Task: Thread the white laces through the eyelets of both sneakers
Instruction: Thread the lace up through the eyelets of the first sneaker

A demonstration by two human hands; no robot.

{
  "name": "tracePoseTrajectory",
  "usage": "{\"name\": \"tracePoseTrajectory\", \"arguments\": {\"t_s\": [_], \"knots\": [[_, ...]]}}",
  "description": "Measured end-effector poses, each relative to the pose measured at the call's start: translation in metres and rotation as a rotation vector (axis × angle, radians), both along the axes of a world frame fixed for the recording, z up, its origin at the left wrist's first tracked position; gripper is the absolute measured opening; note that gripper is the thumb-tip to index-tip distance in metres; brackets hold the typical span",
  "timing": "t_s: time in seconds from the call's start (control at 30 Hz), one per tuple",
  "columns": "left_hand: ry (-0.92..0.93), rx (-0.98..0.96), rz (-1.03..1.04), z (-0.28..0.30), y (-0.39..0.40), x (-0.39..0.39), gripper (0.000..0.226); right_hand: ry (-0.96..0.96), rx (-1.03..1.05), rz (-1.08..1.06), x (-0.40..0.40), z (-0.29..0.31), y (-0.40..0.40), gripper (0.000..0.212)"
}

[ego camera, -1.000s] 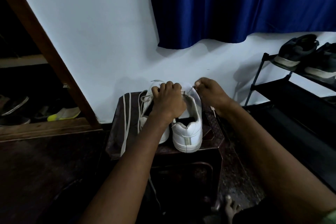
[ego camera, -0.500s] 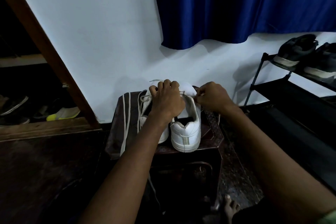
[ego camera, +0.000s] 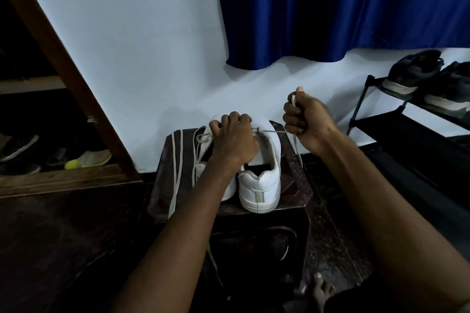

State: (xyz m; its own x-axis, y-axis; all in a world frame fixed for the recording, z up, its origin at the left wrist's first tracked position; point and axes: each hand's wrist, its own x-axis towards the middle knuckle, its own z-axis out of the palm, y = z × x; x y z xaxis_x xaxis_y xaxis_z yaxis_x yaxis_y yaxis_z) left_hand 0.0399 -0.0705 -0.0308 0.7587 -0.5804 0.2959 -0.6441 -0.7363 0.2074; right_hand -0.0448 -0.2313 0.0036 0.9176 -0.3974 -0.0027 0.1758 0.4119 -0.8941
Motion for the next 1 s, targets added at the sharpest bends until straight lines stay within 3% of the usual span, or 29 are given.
{"name": "tracePoseTrajectory", "arguments": {"t_s": [0.1,0.2,0.27,0.37,0.43,0.53,0.63,0.7,0.77,0.9,1.0], "knots": [[0.017,-0.208,-0.172,0.011,-0.003,-0.004,0.051,-0.022,-0.004,0.03,-0.003,0.013,0.008,0.043],[0.292,-0.458,-0.414,0.025,-0.013,-0.024,0.043,-0.09,-0.003,0.036,-0.005,0.026,0.014,0.041],[0.39,-0.422,-0.46,0.025,-0.019,-0.039,0.04,-0.113,-0.01,0.011,-0.009,0.03,0.014,0.04],[0.104,-0.127,-0.353,0.01,-0.022,-0.04,0.06,-0.053,-0.092,-0.074,-0.015,0.03,0.008,0.039],[0.022,-0.04,-0.242,0.003,-0.02,-0.035,0.074,0.098,-0.443,-0.194,-0.019,0.025,0.002,0.036],[0.074,-0.094,-0.138,0.001,-0.02,-0.029,0.089,0.365,-1.182,-0.223,-0.017,-0.001,-0.009,0.023],[0.247,-0.278,-0.013,-0.001,-0.017,-0.019,0.112,0.506,-1.43,-0.012,-0.01,-0.026,-0.004,0.014],[0.284,-0.375,0.036,-0.005,-0.015,-0.014,0.118,0.474,-1.383,-0.083,-0.005,-0.031,-0.001,0.005],[0.292,-0.411,0.043,-0.008,-0.016,-0.012,0.119,0.37,-1.22,-0.21,0.0,-0.03,-0.001,0.015],[0.35,-0.492,0.062,-0.011,-0.017,-0.01,0.124,0.118,-0.565,-0.322,-0.002,-0.016,0.01,0.025],[0.387,-0.516,0.078,-0.011,-0.017,-0.009,0.129,0.015,-0.177,-0.24,-0.003,-0.004,0.008,0.021]]}}
